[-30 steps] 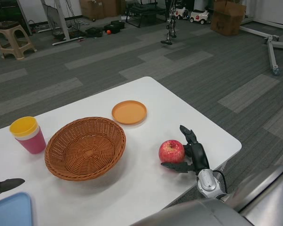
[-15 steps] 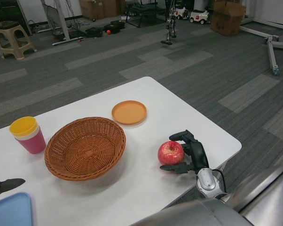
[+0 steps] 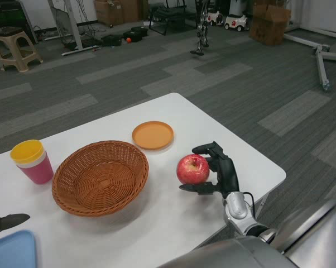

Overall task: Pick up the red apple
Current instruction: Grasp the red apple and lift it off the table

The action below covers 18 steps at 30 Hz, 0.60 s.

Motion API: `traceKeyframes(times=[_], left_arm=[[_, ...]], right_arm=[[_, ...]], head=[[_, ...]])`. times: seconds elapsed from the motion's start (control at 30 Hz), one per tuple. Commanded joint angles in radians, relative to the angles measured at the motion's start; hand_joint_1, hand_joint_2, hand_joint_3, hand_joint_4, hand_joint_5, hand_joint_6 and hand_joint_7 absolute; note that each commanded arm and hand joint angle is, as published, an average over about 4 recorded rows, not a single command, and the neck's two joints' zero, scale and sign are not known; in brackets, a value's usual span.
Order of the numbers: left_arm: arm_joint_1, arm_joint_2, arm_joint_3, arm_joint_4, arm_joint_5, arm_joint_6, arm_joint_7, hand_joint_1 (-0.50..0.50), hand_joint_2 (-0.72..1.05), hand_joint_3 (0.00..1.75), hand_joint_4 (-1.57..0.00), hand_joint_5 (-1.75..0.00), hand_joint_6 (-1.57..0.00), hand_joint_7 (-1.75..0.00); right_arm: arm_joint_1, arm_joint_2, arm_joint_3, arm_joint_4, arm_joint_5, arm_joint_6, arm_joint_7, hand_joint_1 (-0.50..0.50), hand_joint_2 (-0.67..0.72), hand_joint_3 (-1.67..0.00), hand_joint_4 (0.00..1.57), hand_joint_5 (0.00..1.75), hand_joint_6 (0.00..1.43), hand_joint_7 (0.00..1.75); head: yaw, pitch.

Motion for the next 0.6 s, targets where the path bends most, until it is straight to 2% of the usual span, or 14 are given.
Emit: traceKeyframes(times=[0.03,0.13,0.23,0.33,0.47,0.53,0.6], left_arm=[[0.004,0.006,-0.003,-0.008,0.002,-0.006,0.005,-0.23,-0.37,0.0,0.0,-0.92,0.0,-0.21],[0.002,0.007,-0.008,-0.008,0.001,-0.006,0.005,-0.23,-0.37,0.04,0.0,-0.92,0.0,-0.21],[0.0,0.006,-0.015,-0.008,0.001,-0.005,0.005,-0.23,-0.33,0.0,0.0,-0.9,0.0,-0.21],[-0.001,0.006,-0.021,-0.008,0.001,-0.006,0.004,-0.23,-0.35,0.0,0.0,-0.87,0.0,-0.21],[0.002,0.006,-0.024,-0.015,0.002,-0.005,0.005,-0.23,-0.37,0.0,0.0,-0.9,0.0,-0.21],[0.007,0.006,-0.024,-0.021,0.002,-0.006,0.005,-0.23,-0.33,0.0,0.0,-0.92,0.0,-0.21],[0.01,0.005,-0.023,-0.026,0.003,-0.006,0.005,-0.23,-0.28,0.0,0.0,-0.92,0.0,-0.21]], right_arm=[[-0.013,-0.027,0.018,-0.128,-0.062,-0.008,-0.082,-0.26,-0.48,-0.4,0.99,1.16,1.08,1.54],[-0.048,-0.038,0.025,-0.175,-0.137,-0.008,-0.137,-0.29,-0.48,-0.4,0.99,1.16,1.08,1.54],[-0.106,-0.05,0.074,-0.194,-0.156,-0.006,-0.185,-0.27,-0.48,-0.4,0.98,1.16,1.06,1.54],[-0.182,-0.052,0.124,-0.184,-0.161,-0.005,-0.215,-0.28,-0.48,-0.4,1.06,1.16,1.08,1.54],[-0.298,-0.046,0.185,-0.125,-0.188,-0.007,-0.27,-0.29,-0.46,-0.4,1.18,1.16,1.1,1.54],[-0.347,-0.049,0.236,-0.1,-0.2,-0.005,-0.295,-0.29,-0.46,-0.4,1.21,1.16,1.12,1.57],[-0.384,-0.053,0.279,-0.083,-0.214,-0.003,-0.311,-0.29,-0.46,-0.4,1.23,1.16,1.13,1.61]], head=[[0.009,-0.003],[0.015,-0.001],[0.033,0.001],[0.06,0.005],[0.134,0.028],[0.201,0.038],[0.226,0.04]])
